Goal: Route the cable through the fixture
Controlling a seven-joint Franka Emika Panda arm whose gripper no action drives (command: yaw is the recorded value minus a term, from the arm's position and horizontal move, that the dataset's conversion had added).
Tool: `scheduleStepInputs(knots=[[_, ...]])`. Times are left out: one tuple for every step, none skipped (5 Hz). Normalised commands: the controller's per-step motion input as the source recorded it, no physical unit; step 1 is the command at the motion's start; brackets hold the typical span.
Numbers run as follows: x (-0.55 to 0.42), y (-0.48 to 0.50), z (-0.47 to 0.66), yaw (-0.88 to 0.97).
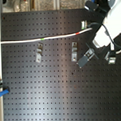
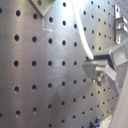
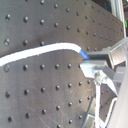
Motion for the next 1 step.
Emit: scheduleStepInputs(knots=[[-0.047,0.284,0.7,-0.1]])
